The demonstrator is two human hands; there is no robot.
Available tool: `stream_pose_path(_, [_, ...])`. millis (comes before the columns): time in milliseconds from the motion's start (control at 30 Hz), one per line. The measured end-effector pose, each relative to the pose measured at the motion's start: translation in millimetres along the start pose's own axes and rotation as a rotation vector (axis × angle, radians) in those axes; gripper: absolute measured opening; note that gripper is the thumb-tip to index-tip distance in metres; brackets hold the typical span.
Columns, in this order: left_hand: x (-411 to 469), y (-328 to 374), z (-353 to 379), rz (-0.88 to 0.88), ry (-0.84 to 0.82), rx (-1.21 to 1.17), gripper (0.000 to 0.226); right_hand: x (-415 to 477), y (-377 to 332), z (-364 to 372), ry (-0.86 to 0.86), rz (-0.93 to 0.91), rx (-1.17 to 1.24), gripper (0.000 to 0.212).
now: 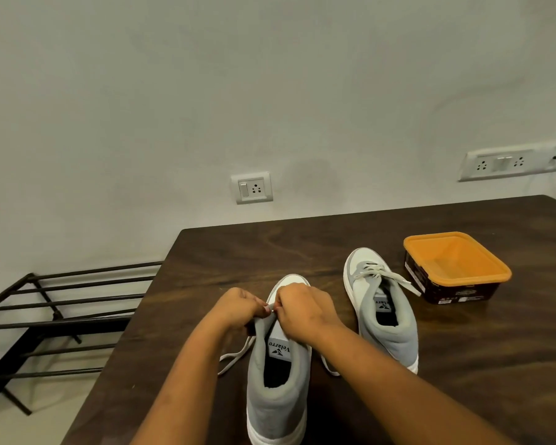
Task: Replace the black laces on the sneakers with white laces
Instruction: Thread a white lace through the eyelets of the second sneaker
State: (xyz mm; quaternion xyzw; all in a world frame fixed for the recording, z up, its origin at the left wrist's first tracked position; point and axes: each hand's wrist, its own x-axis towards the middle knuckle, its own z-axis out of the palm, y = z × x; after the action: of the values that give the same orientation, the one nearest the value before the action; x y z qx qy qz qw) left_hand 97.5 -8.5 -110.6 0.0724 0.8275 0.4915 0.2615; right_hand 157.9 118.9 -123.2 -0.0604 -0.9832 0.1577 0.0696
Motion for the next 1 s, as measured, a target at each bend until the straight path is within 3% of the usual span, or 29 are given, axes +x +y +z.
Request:
stream_pose_path(167, [-6,-2,-3,-0.002,-0.038,-0.049,0.037,-1,1,6,-0.016,0.072,0.132,0.017])
stream_pose_path(300, [-8,-2,-3,0.004,-0.057,-0.053,0.028,1,3,9,0.009,0.093,0.306,0.007])
stream_pose_path(467, [-1,-5,2,0.031,-0.024,0.012,0.021,3,4,8,-0.032,0.034,0.367,0.019])
stream_pose_path(800, [17,-17,7,0.051,0.023,0.085,0.015,5,2,7,-0.090,0.015,0.247,0.028])
stream_pose_path(933, [21,-16,11,0.099,0.173,0.224,0.019,7,4,5,-0.136,0.051,0.228,0.025])
stream_pose_path(1000, [20,-11,11,0.112,0.291,0.179,0.018,7,6,3,-0.152,0.069,0.238,0.023])
